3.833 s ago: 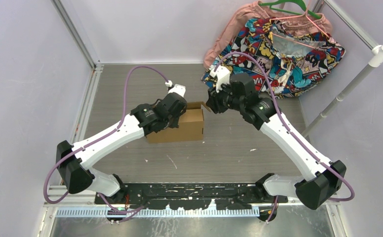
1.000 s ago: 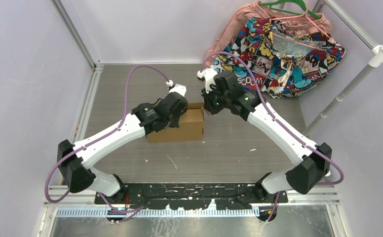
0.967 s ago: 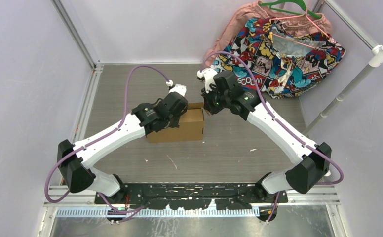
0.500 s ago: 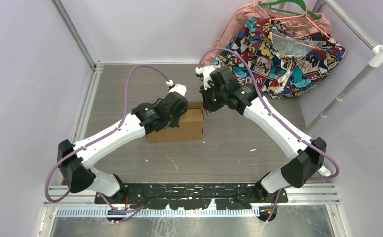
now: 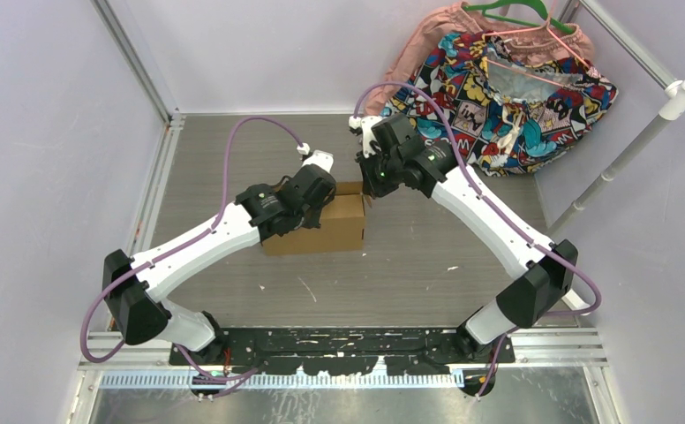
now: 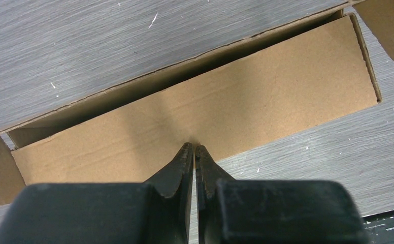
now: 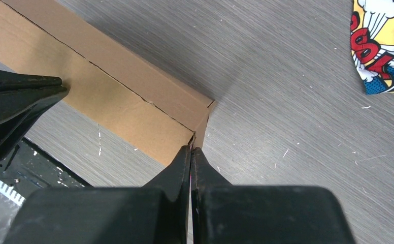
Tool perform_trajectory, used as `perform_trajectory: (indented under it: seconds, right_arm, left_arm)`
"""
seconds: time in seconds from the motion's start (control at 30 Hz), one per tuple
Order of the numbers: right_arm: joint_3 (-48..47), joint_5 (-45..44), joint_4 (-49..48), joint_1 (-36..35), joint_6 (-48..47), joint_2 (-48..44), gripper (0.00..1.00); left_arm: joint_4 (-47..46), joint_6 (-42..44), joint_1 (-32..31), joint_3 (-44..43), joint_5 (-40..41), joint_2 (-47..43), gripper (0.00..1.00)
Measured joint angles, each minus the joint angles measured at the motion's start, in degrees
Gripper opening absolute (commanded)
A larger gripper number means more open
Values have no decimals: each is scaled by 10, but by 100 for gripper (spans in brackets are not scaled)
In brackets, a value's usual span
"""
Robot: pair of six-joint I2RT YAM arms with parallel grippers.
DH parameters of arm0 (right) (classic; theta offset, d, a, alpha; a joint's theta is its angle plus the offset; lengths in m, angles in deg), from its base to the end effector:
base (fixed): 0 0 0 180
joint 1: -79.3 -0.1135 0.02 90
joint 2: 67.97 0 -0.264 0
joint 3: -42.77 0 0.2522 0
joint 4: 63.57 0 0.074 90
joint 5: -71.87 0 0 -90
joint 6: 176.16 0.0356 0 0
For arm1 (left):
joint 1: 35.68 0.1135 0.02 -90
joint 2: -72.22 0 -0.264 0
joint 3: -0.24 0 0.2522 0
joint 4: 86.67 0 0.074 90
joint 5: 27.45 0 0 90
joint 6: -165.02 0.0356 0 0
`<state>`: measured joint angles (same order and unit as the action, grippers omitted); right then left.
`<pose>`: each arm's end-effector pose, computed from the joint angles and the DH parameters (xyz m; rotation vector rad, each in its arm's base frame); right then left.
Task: Fold the paper box
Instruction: Close the paper box at the center of the board.
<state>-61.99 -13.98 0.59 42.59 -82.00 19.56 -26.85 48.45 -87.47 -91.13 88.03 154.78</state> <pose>0.2584 0.1959 0.3720 -0.7141 2.3219 0.4171 0.1987 -0.2277 0.3314 0.3286 2.3283 -0.1134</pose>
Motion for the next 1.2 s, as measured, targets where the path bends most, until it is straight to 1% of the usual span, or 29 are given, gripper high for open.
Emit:
perform_trajectory:
  seconds: [0.77,1.2]
  right_arm:
    - [-42,13,45,0,23,26,1]
    - [-53,15,54,0,50,34,1]
  left_arm:
    - [0,0,0,0,0,0,8]
    - [0,0,0,0,0,0,8]
